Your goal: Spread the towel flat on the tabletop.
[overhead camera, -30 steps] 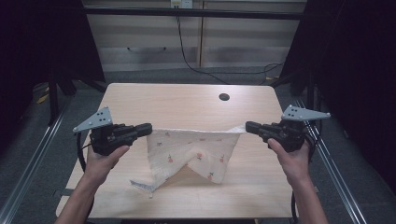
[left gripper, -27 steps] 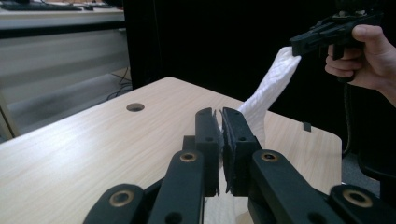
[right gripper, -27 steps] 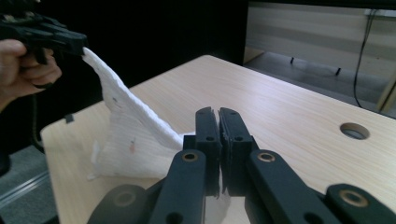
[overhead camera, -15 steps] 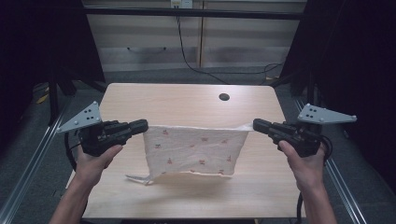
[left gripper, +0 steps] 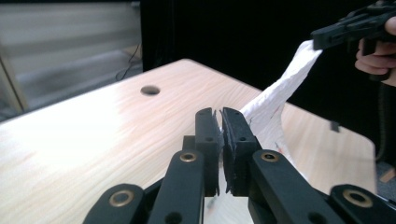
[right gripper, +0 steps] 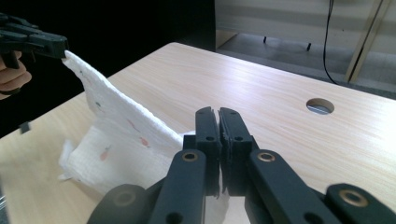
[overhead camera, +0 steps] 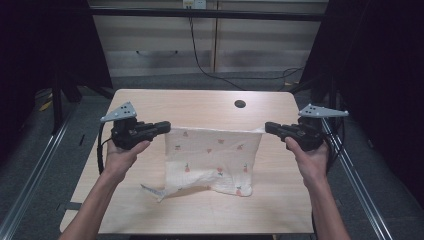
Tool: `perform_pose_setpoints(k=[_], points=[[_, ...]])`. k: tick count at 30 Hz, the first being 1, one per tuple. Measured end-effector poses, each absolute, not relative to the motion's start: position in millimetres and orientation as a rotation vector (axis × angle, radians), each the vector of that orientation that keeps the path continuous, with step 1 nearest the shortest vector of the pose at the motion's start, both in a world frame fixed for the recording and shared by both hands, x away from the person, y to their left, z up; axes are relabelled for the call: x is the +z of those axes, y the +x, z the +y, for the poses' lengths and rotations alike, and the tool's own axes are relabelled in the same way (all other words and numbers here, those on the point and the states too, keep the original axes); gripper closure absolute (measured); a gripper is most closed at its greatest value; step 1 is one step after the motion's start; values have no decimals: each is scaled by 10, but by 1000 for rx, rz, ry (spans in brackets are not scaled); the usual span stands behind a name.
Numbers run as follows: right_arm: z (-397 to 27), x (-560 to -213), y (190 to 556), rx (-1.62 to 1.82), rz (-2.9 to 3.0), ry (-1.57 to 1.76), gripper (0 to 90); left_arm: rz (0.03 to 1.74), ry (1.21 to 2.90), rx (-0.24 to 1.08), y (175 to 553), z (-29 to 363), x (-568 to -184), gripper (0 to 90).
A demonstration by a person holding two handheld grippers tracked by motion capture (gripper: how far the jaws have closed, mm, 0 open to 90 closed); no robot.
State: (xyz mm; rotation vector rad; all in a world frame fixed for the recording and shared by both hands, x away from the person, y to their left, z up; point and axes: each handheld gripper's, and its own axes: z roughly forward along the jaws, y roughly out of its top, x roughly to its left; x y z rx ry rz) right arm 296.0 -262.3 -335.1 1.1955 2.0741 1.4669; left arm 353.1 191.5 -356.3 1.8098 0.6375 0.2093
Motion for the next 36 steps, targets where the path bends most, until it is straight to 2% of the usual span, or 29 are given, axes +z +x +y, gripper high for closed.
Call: perform_pose_setpoints(k=[15, 19, 21, 24, 27, 36], points=[[-2580, -3948, 3808, 1381, 2137, 1368, 866, 798, 1877, 184, 4182, 1840, -4130, 857], [-2538, -4119, 4081, 1386, 2123, 1427, 818, 879, 1888, 199, 4400, 1816, -4275, 847], [-2501, -4176, 4204, 1351, 2104, 1466, 748, 921, 1890, 193, 4502, 1826, -4318, 819], [-2460, -4221, 4327, 1326, 2064, 1504, 598, 974, 1867, 218, 4568, 1867, -4307, 718], [-2453, -4225, 4352, 1343, 2044, 1507, 576, 984, 1858, 233, 4564, 1924, -4278, 631], [-2484, -4091, 4203, 1352, 2077, 1415, 554, 946, 1853, 180, 4413, 2015, -4323, 574]])
